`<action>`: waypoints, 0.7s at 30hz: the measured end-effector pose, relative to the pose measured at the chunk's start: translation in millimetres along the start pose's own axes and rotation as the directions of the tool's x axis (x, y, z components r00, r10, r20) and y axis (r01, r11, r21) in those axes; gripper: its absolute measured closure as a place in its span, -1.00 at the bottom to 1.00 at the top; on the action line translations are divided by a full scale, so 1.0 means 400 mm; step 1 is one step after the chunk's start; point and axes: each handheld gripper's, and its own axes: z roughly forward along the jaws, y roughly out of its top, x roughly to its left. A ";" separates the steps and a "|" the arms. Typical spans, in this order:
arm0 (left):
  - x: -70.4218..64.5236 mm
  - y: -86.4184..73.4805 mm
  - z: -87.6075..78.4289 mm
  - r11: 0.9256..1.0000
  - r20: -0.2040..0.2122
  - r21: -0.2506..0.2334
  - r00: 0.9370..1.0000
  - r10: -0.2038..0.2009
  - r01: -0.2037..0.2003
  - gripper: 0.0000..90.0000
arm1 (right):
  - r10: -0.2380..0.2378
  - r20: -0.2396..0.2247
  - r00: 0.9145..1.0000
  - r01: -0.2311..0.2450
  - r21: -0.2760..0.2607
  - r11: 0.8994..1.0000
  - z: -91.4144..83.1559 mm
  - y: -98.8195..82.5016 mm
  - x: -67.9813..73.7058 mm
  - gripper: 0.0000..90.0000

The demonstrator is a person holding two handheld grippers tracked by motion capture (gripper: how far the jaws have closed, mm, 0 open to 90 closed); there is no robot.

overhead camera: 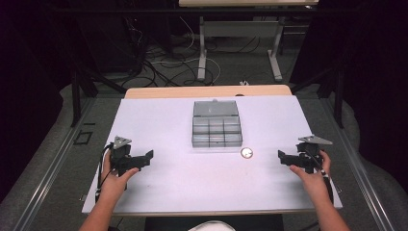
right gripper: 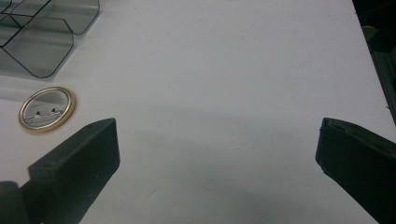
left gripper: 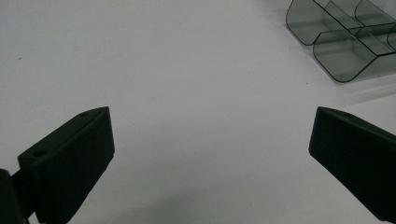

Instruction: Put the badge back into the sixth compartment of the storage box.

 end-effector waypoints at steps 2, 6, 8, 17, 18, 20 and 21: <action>0.003 0.001 -0.004 1.000 0.001 0.001 1.000 -0.003 0.003 -0.99 | -0.018 0.002 1.000 0.018 0.004 1.000 -0.001 0.002 0.007 -1.00; 0.003 0.001 -0.004 1.000 -0.002 -0.007 1.000 -0.009 0.009 -0.99 | -0.031 0.000 1.000 0.031 0.007 0.999 0.001 0.003 0.016 -1.00; 0.003 0.001 -0.004 1.000 -0.004 -0.002 1.000 0.002 -0.002 -0.99 | -0.046 -0.010 0.999 0.046 0.015 0.999 0.001 0.003 0.021 -1.00; -0.001 0.001 -0.005 1.000 -0.007 -0.004 1.000 0.003 -0.003 -0.97 | -0.070 -0.024 0.997 0.070 0.027 0.997 0.003 0.011 0.046 -1.00; -0.001 0.001 -0.004 1.000 -0.008 -0.003 1.000 0.003 -0.003 -0.96 | -0.074 -0.027 0.997 0.075 0.029 0.997 0.003 0.012 0.048 -1.00; 0.000 0.000 -0.003 1.000 -0.008 -0.001 1.000 0.003 -0.003 -0.96 | -0.069 -0.033 0.997 0.070 0.038 0.997 0.002 0.014 0.055 -1.00; 0.000 0.000 -0.003 1.000 -0.008 0.000 1.000 0.003 -0.003 -0.96 | -0.083 -0.034 0.996 0.084 0.030 0.996 0.003 0.014 0.055 -1.00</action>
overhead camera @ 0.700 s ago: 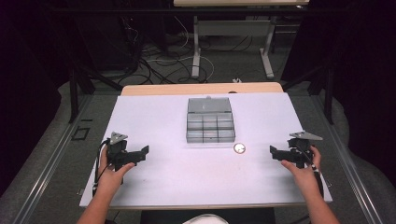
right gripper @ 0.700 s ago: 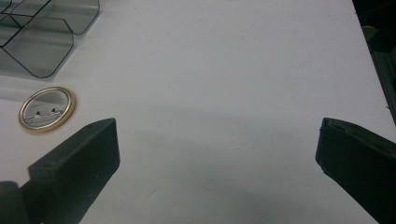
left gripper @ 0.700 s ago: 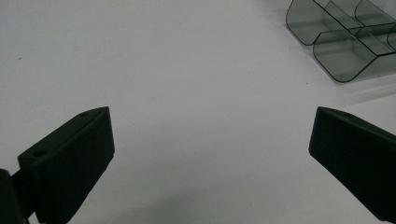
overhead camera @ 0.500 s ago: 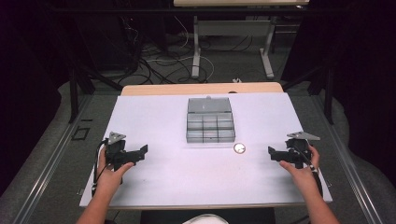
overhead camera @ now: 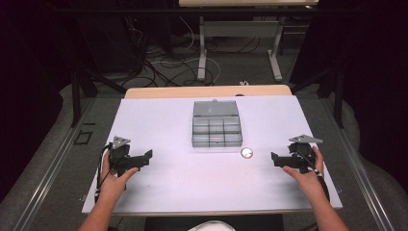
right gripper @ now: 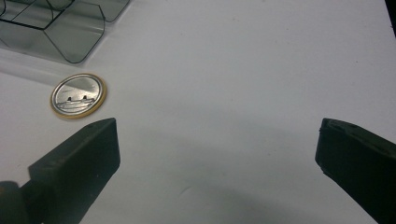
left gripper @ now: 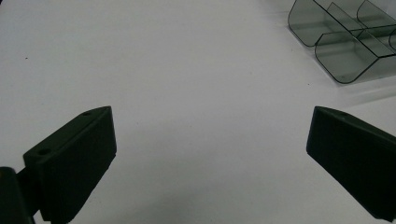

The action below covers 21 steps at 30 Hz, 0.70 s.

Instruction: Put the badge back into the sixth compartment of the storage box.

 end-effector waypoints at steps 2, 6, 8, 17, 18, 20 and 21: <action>0.000 0.000 0.000 1.000 0.000 0.007 1.000 0.000 0.000 -0.96 | -0.001 -0.007 1.000 0.001 0.004 1.000 0.001 0.002 0.006 -1.00; -0.002 0.000 0.002 1.000 0.001 0.007 1.000 0.001 -0.001 -0.96 | -0.014 -0.015 1.000 0.014 0.016 1.000 0.003 0.007 0.015 -1.00; -0.002 0.000 0.001 1.000 0.001 0.012 1.000 0.001 -0.001 -0.95 | -0.019 -0.017 1.000 0.019 0.014 1.000 0.004 0.009 0.017 -1.00; -0.002 -0.001 0.003 1.000 0.002 0.013 1.000 -0.004 0.004 -0.95 | -0.034 -0.048 0.998 0.036 0.044 0.998 0.001 0.039 0.044 -1.00; -0.002 -0.001 0.003 1.000 0.002 0.014 1.000 -0.004 0.004 -0.95 | -0.041 -0.054 0.998 0.044 0.047 0.998 0.001 0.044 0.046 -1.00; -0.003 -0.001 0.004 1.000 0.003 0.013 1.000 -0.006 0.006 -0.95 | -0.039 -0.059 0.998 0.042 0.052 0.998 0.003 0.053 0.054 -1.00; -0.003 -0.001 0.004 1.000 0.003 0.013 1.000 -0.006 0.006 -0.95 | -0.049 -0.068 0.997 0.053 0.056 0.997 0.005 0.063 0.060 -1.00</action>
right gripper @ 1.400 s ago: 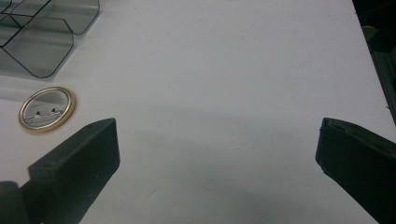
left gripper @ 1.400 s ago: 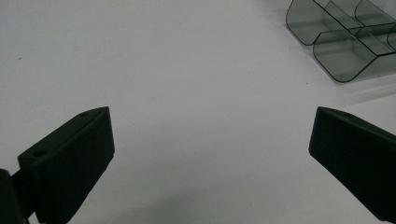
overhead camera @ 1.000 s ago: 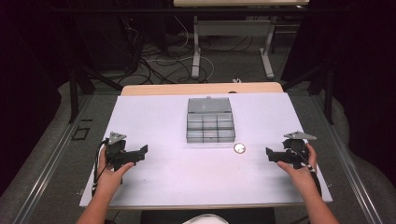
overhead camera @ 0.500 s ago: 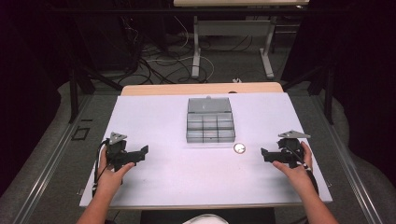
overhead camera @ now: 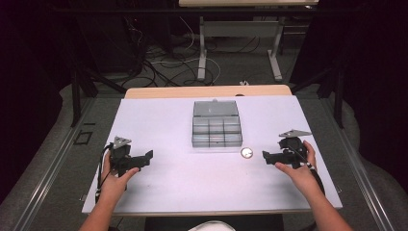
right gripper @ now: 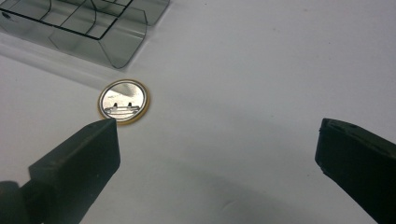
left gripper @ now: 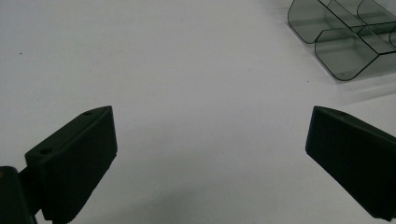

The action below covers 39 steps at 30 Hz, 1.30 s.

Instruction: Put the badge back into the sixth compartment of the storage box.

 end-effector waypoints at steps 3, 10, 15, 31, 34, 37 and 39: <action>0.000 0.000 0.000 1.000 0.001 0.001 1.000 0.001 -0.001 -0.95 | -0.011 -0.004 1.000 0.011 0.007 1.000 0.002 0.010 0.007 -1.00; 0.000 0.000 0.000 1.000 0.002 0.002 1.000 0.000 0.000 -0.94 | -0.032 -0.025 0.999 0.032 0.025 0.999 0.011 0.039 0.030 -1.00; 0.000 0.000 0.001 1.000 0.004 0.005 1.000 0.003 -0.003 -0.94 | -0.042 -0.032 0.999 0.044 0.040 0.998 0.020 0.051 0.045 -1.00; -0.002 0.000 0.003 1.000 0.002 0.001 1.000 -0.003 0.003 -0.94 | -0.054 -0.049 0.997 0.059 0.105 0.993 0.053 0.075 0.061 -1.00; -0.001 0.000 0.002 1.000 0.003 0.003 1.000 -0.002 0.002 -0.94 | -0.063 -0.052 0.997 0.069 0.118 0.991 0.058 0.082 0.064 -1.00; -0.002 0.000 0.003 1.000 0.003 0.002 1.000 -0.003 0.003 -0.94 | -0.061 -0.059 0.996 0.069 0.142 0.987 0.063 0.090 0.068 -1.00; -0.001 0.000 0.002 1.000 0.003 0.005 1.000 0.000 0.000 -0.94 | -0.062 -0.068 0.996 0.071 0.153 0.986 0.070 0.094 0.069 -1.00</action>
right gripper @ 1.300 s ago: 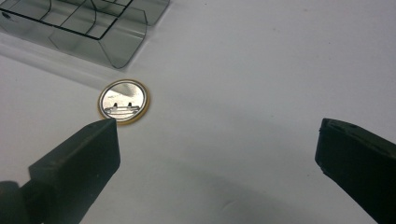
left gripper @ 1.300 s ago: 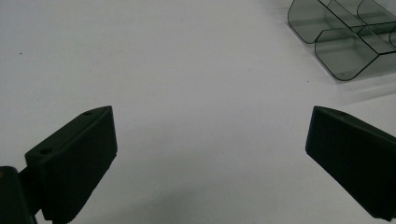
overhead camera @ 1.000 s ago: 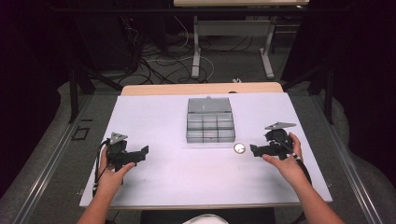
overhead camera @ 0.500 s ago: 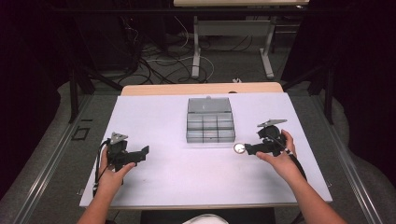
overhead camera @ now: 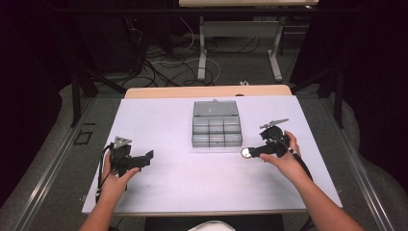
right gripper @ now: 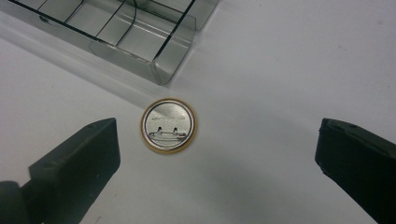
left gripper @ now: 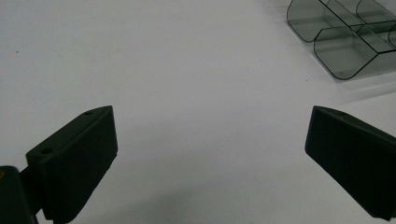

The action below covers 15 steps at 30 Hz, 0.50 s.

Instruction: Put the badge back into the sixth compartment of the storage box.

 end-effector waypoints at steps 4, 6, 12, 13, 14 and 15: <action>0.000 0.000 0.000 1.000 0.003 0.002 1.000 -0.003 0.003 -0.94 | 0.003 -0.002 1.000 -0.003 0.026 1.000 0.010 0.009 0.004 -1.00; 0.001 0.000 0.000 1.000 0.002 0.002 1.000 -0.001 0.001 -0.94 | 0.001 -0.002 1.000 -0.001 0.038 0.999 0.015 0.014 0.005 -1.00; 0.001 0.001 -0.001 1.000 0.004 0.006 1.000 0.000 0.000 -0.94 | 0.004 -0.005 1.000 -0.003 0.062 0.998 0.035 0.025 0.007 -0.98; 0.001 0.001 -0.001 1.000 0.003 0.008 1.000 0.000 0.000 -0.94 | 0.007 -0.009 1.000 -0.006 0.068 0.998 0.038 0.027 0.007 -0.96; 0.001 0.001 -0.001 1.000 0.003 0.008 1.000 -0.001 0.001 -0.94 | 0.008 -0.011 1.000 -0.007 0.071 0.997 0.041 0.029 0.008 -0.94; 0.001 0.001 -0.001 1.000 0.003 0.009 1.000 -0.001 0.001 -0.94 | 0.004 -0.016 1.000 -0.003 0.074 0.997 0.043 0.030 0.009 -0.93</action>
